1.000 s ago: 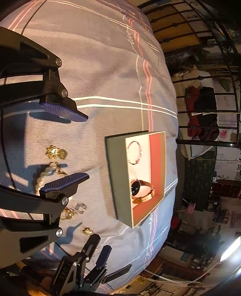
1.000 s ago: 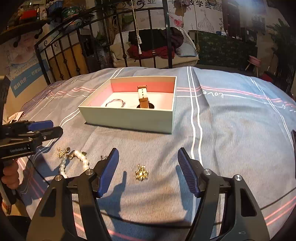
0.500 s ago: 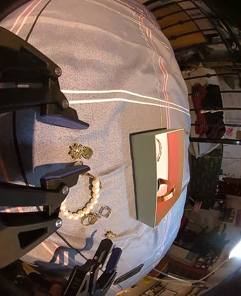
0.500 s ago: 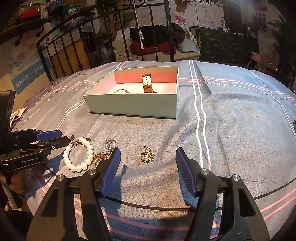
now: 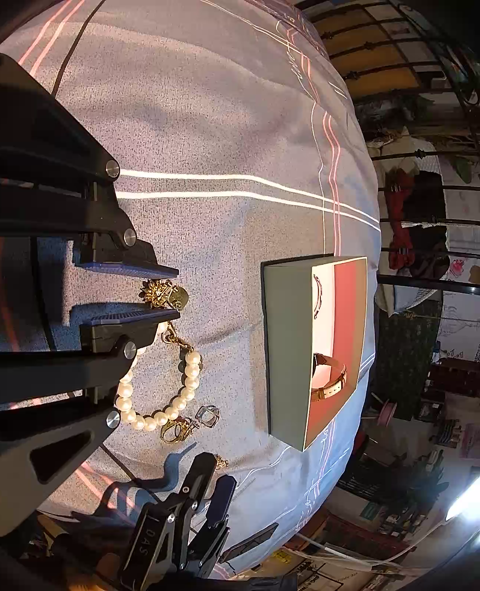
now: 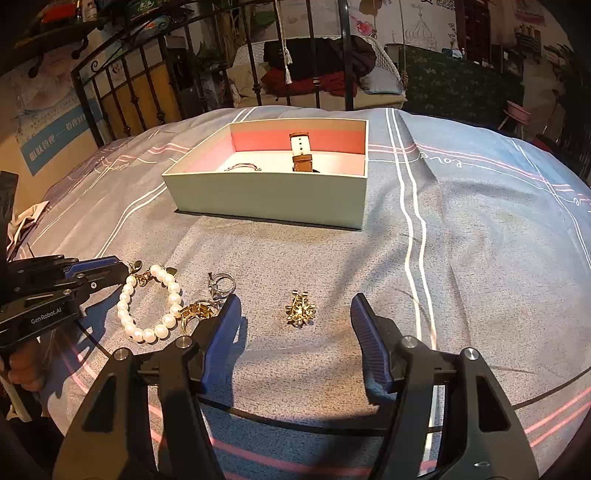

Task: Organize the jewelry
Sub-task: 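Grasp a gold flower brooch with the right tool while the left grasps another gold brooch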

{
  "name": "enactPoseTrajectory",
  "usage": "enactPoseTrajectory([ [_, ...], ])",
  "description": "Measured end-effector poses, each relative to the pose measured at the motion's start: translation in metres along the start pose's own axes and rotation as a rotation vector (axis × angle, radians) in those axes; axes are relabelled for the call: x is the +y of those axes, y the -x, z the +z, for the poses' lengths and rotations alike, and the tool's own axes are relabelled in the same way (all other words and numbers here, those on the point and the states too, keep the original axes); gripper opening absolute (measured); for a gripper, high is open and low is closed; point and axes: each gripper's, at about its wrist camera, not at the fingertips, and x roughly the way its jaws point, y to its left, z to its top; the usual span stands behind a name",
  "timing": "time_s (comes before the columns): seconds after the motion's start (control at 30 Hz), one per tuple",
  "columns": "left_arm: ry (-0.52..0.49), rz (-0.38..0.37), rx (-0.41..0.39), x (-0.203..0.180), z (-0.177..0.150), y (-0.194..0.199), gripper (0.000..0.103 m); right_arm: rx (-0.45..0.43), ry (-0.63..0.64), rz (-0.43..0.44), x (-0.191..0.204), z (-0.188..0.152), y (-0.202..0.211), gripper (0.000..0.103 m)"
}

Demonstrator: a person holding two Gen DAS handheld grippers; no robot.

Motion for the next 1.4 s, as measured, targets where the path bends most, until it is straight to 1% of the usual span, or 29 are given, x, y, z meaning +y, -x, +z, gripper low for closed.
enactPoseTrajectory([
  [0.07, -0.007, 0.001, -0.002, -0.002, -0.001, 0.001, 0.016, 0.008, 0.001, -0.004, 0.001, 0.001, -0.004, 0.062],
  [0.13, -0.008, 0.001, -0.004, -0.003, 0.000, 0.001, 0.016, 0.014, -0.001, -0.007, 0.001, 0.001, -0.005, 0.052],
  [0.2, -0.001, -0.005, 0.001, -0.003, 0.000, 0.001, 0.016, 0.023, -0.005, -0.008, -0.001, -0.001, -0.006, 0.039],
  [0.33, 0.005, -0.012, -0.001, -0.005, 0.000, 0.002, 0.016, 0.024, 0.011, -0.026, -0.003, -0.004, -0.005, 0.027],
  [0.37, 0.007, -0.014, -0.002, -0.005, 0.000, 0.002, 0.016, 0.019, 0.010, -0.026, -0.004, -0.005, -0.004, 0.022],
  [0.43, 0.011, -0.019, -0.003, -0.006, 0.000, 0.004, 0.016, 0.011, 0.010, -0.025, -0.003, -0.006, -0.003, 0.019],
  [0.6, 0.008, -0.033, -0.010, -0.010, 0.000, 0.007, 0.016, -0.002, 0.030, -0.039, 0.000, -0.008, -0.002, 0.019],
  [0.93, -0.003, -0.044, -0.026, -0.018, 0.006, 0.011, 0.016, -0.042, 0.025, -0.019, 0.001, -0.005, 0.011, 0.019],
  [1.2, -0.002, -0.047, -0.022, -0.022, 0.012, 0.007, 0.016, -0.039, 0.010, -0.004, -0.002, -0.002, 0.011, 0.019],
  [1.33, -0.008, -0.050, -0.032, -0.025, 0.021, 0.006, 0.016, -0.046, 0.011, 0.004, -0.003, 0.005, 0.011, 0.019],
  [1.4, -0.007, -0.054, -0.049, -0.027, 0.032, 0.007, 0.016, -0.057, 0.014, 0.008, -0.003, 0.013, 0.012, 0.019],
])
